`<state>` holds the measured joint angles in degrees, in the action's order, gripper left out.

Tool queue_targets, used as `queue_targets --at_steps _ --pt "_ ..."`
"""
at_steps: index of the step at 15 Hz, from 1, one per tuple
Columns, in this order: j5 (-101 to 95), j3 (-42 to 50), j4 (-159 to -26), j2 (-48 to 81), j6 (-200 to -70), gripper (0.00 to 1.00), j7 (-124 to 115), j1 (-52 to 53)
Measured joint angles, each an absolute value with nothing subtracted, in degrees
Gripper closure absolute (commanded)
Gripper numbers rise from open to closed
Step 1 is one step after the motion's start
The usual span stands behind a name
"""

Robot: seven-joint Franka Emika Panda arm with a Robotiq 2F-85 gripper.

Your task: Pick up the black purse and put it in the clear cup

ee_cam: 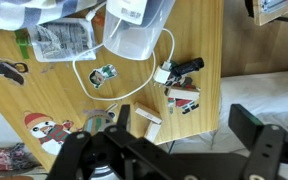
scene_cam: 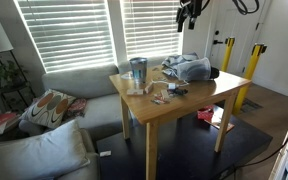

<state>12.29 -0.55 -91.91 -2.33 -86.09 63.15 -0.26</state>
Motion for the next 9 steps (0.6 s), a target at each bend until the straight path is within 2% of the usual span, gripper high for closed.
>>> queue_targets --at_steps 9 --pt "12.49 4.09 -97.54 -8.00 -90.48 0.00 45.02 -2.87"
